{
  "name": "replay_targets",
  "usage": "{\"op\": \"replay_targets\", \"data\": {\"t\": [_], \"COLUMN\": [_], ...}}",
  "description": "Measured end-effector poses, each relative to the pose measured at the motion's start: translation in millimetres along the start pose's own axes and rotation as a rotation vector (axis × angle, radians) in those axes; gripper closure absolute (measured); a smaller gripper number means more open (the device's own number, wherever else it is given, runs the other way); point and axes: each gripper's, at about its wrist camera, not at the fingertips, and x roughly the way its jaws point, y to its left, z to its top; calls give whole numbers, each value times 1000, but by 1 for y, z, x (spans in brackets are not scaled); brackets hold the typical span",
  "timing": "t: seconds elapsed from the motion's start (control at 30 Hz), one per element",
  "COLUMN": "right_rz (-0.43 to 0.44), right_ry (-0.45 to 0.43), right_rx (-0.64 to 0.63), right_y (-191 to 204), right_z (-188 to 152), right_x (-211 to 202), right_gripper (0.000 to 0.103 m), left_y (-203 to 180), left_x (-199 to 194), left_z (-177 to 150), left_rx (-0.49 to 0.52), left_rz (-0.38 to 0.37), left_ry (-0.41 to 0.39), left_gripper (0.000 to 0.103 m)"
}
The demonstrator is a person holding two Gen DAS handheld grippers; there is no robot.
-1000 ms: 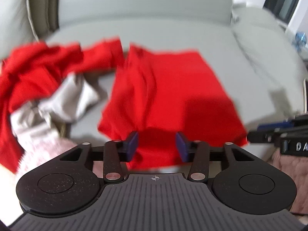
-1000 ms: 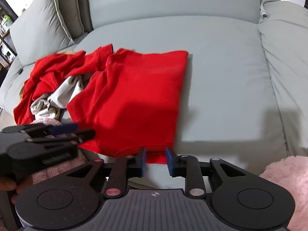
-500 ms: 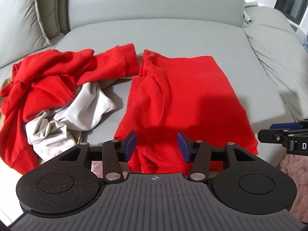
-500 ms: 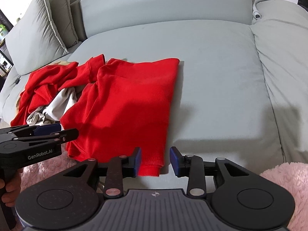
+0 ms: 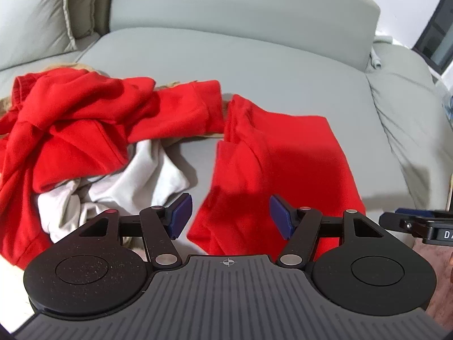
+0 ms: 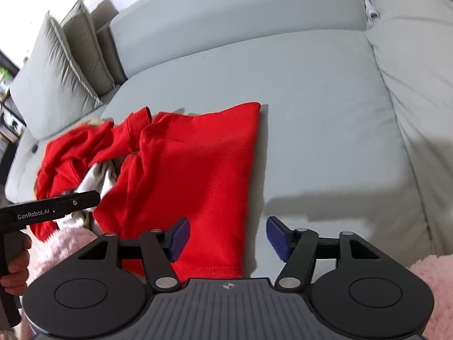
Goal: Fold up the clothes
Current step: 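Grasp the folded red shirt's edge with both grippers, then lift and carry the folded shirt toward the sofa end by the glass table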
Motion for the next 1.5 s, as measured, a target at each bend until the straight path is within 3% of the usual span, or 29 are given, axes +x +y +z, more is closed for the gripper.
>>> {"op": "replay_targets", "data": {"t": [0.1, 0.3, 0.4, 0.67, 0.87, 0.97, 1.03, 1.1, 1.2, 1.37, 1.5], "right_rz": [46, 93, 126, 259, 330, 312, 286, 262, 192, 24, -73], "right_ry": [17, 54, 80, 96, 105, 109, 108, 101, 88, 19, -71], "right_rx": [44, 126, 164, 345, 383, 331, 292, 270, 193, -55, -218], "right_y": [-7, -21, -29, -64, -71, -59, -50, -46, -34, 11, 38], "right_z": [8, 22, 24, 24, 28, 30, 30, 30, 28, 22, 11], "right_x": [10, 33, 45, 69, 84, 93, 98, 99, 93, 72, 42], "right_gripper": [36, 35, 35, 37, 38, 46, 58, 64, 74, 79, 80], "left_y": [3, 8, 8, 16, 3, -2, -8, -14, -27, -73, -99], "left_x": [16, 54, 61, 87, 103, 109, 111, 110, 105, 82, 62], "left_z": [9, 14, 14, 16, 14, 15, 16, 17, 17, 5, -3], "left_rx": [15, 16, 21, 33, 134, 150, 158, 176, 207, 369, 389], "left_rz": [-42, -8, -85, -188, -216, -216, -225, -231, -228, -31, 44], "left_ry": [45, 147, 156, 211, 240, 240, 237, 237, 233, 144, 92], "left_gripper": [36, 36, 35, 30, 19, 19, 28, 48, 66, 69, 69]}}
